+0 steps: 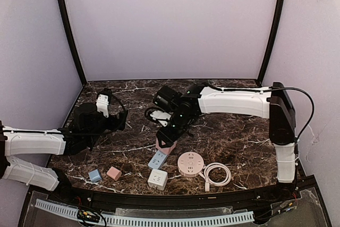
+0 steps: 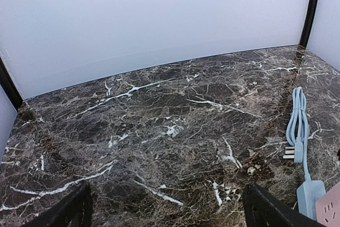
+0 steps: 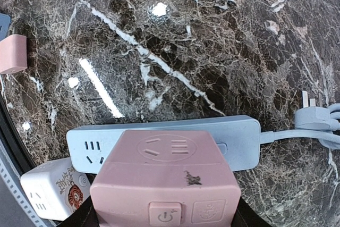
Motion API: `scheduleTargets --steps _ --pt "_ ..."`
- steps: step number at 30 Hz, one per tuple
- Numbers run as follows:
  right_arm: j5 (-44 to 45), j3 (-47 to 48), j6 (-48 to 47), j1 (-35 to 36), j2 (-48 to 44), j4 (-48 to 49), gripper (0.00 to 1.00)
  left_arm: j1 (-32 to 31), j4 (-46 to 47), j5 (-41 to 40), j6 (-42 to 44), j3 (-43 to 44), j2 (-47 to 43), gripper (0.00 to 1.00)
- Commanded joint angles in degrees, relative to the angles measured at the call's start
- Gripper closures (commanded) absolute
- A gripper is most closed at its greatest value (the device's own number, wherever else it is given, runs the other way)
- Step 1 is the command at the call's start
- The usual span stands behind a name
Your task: Insert the plug
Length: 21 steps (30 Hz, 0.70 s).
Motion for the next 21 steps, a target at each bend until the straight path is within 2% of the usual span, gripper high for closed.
scheduleTargets --steps 1,21 --pt "0.23 1.70 0.44 0.77 1.38 -0.08 1.00 0.27 0.88 -0.08 0.54 -1.04 -0.83 0.01" --pt "2.21 1.22 1.39 1.45 1.12 -1.27 1.00 0.25 0.89 0.06 0.77 -1.11 -0.81 0.01"
